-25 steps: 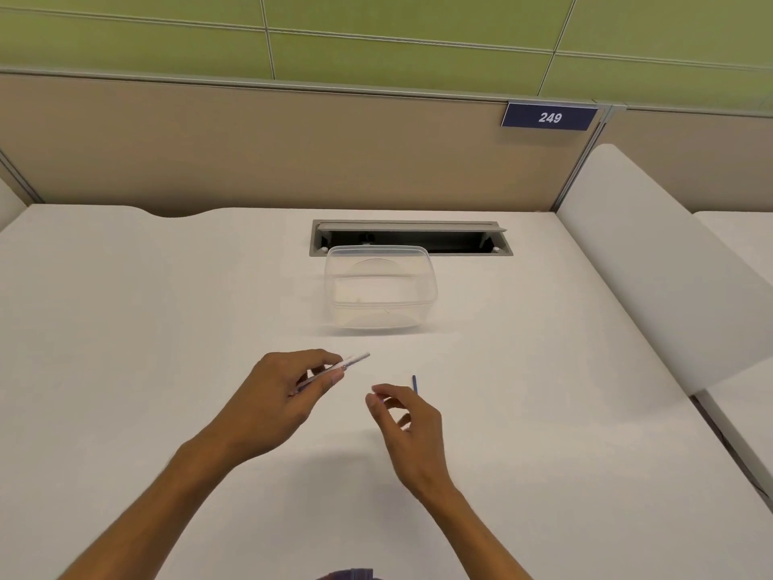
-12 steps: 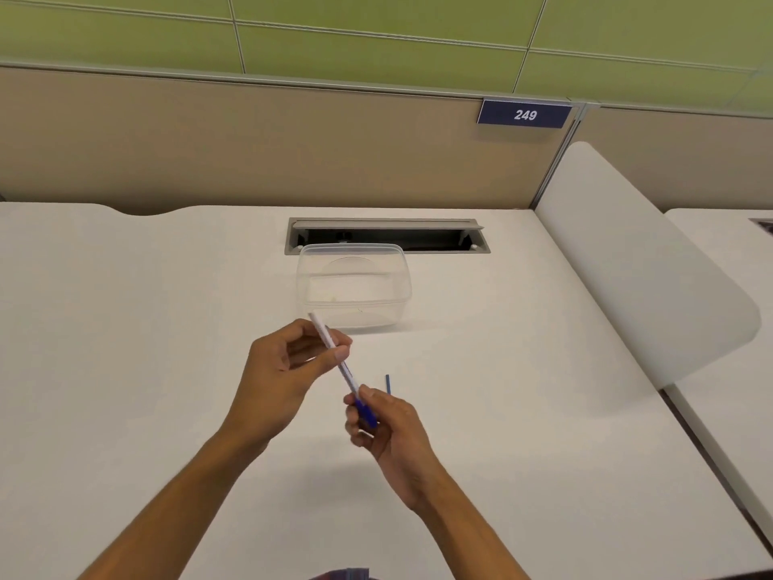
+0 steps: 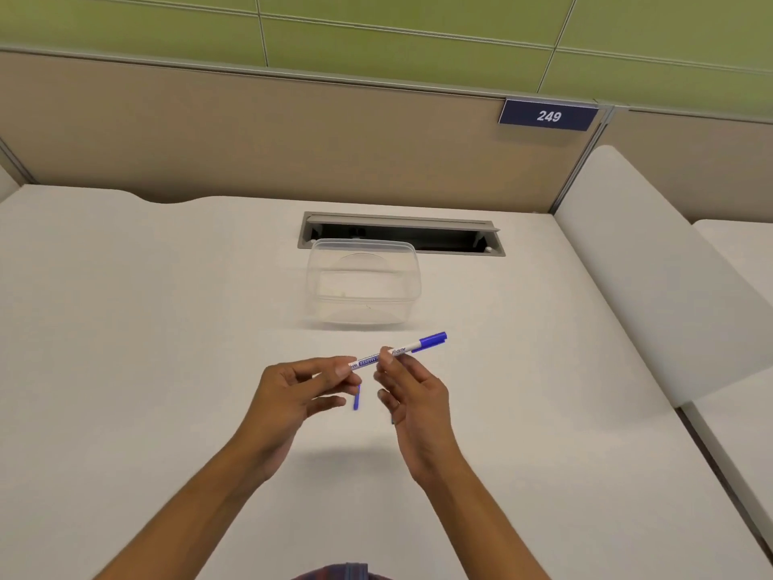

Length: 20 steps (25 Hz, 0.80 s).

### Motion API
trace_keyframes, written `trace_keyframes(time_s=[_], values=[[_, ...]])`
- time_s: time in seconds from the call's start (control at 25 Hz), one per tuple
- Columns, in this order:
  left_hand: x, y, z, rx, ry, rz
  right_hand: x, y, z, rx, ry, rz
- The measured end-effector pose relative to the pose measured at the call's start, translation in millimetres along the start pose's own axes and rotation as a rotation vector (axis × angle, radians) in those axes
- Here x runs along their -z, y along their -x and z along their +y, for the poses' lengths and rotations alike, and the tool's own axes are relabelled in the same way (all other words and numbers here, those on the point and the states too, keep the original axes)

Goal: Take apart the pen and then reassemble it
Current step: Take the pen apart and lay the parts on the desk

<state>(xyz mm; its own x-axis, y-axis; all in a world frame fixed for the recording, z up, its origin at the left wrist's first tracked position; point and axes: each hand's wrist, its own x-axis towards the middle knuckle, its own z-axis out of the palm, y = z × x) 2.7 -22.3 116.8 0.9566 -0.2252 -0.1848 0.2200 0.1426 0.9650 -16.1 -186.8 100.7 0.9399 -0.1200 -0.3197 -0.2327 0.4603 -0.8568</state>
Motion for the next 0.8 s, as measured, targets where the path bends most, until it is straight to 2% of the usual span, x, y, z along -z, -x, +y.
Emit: trace_keyframes(time_s=[0.08, 0.16, 0.24, 0.32, 0.4, 0.48, 0.6, 0.72, 0.8], values=[[2.6, -2.7, -14.2, 0.008, -0.021, 0.035, -4.1, -2.9, 6.8, 0.089, 0.170, 0.010], [17.0, -7.4, -34.0, 0.003, -0.175, 0.108, -5.2, -10.1, 13.7, 0.239, 0.361, 0.064], [45.8, -10.4, -63.3, 0.002, -0.598, 0.205, -4.7, -17.6, 19.4, 0.359, 0.531, 0.090], [79.3, -6.2, -94.1, -0.009, -1.090, 0.203, -4.0, -24.8, 25.3, 0.424, 0.715, 0.064], [103.4, 0.1, -118.1, -0.041, -1.326, 0.137, -5.9, -30.8, 31.1, 0.493, 0.906, 0.028], [114.1, 3.6, -131.6, -0.093, -1.433, 0.133, -11.8, -34.7, 36.6, 0.591, 1.023, 0.005], [113.3, 3.5, -134.9, -0.106, -1.471, 0.163, -19.7, -35.6, 51.2, 0.678, 1.134, -0.063], [112.0, 3.7, -134.5, -0.115, -1.465, 0.175, -18.2, -37.1, 73.0, 0.600, 1.283, -0.194], [111.7, 4.7, -134.1, -0.119, -1.467, 0.188, -16.3, -37.0, 80.5, 0.586, 1.286, -0.193]])
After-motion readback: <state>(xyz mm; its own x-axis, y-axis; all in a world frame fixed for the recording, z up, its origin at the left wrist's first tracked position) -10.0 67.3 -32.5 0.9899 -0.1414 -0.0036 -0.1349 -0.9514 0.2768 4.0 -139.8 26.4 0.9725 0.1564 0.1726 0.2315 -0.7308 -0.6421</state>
